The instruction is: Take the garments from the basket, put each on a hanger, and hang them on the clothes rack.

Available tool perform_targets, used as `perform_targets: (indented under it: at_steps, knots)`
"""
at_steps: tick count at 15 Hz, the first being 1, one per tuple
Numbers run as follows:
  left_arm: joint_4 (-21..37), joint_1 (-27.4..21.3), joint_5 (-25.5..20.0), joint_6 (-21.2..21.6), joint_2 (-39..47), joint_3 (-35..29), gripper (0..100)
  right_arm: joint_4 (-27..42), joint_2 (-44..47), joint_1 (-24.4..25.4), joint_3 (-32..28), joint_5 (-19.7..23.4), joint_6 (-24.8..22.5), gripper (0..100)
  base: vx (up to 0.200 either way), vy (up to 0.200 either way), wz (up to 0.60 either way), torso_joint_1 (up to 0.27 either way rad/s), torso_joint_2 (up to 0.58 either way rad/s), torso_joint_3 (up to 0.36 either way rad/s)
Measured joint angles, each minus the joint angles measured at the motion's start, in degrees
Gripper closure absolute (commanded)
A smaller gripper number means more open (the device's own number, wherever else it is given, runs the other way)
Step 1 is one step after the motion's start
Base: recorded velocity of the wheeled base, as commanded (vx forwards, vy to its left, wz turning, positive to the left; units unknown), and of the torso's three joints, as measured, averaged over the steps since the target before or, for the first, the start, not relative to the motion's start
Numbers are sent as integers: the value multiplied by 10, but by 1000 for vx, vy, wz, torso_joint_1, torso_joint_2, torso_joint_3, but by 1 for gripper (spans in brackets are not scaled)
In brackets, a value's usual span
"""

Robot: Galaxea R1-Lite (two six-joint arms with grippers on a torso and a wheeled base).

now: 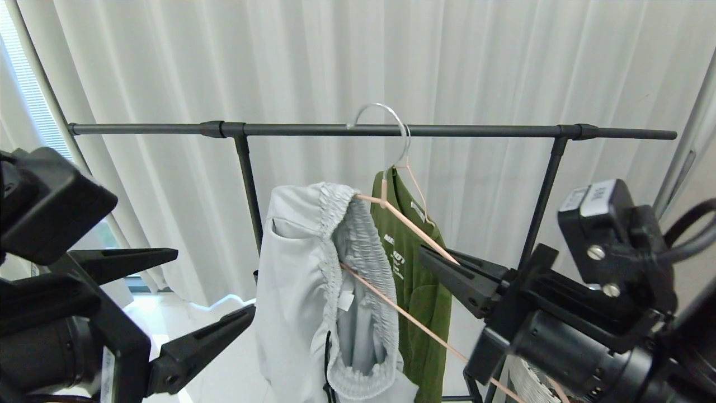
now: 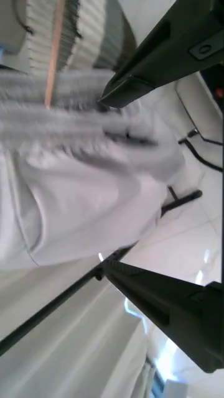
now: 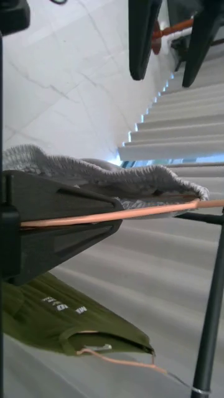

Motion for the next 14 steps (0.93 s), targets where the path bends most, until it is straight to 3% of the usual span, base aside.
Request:
perform_targets:
  at_steps: [2,5,10,14]
  knots:
    - [0,0,-24,36,-11,15,0,-9,-39,0,59,15,-9,100,0,0,0,0,0,0]
    - [-22,0,-29,45,-16,43,0,-25,-94,10,140,21,-51,100,0,0,0,0,0,0]
    - [-58,-26,-43,78,2,60,0,-33,-154,64,191,22,-57,100,0,0,0,0,0,0]
    - [-89,-49,-131,152,16,69,0,-32,-174,137,225,23,-54,100,0,0,0,0,0,0]
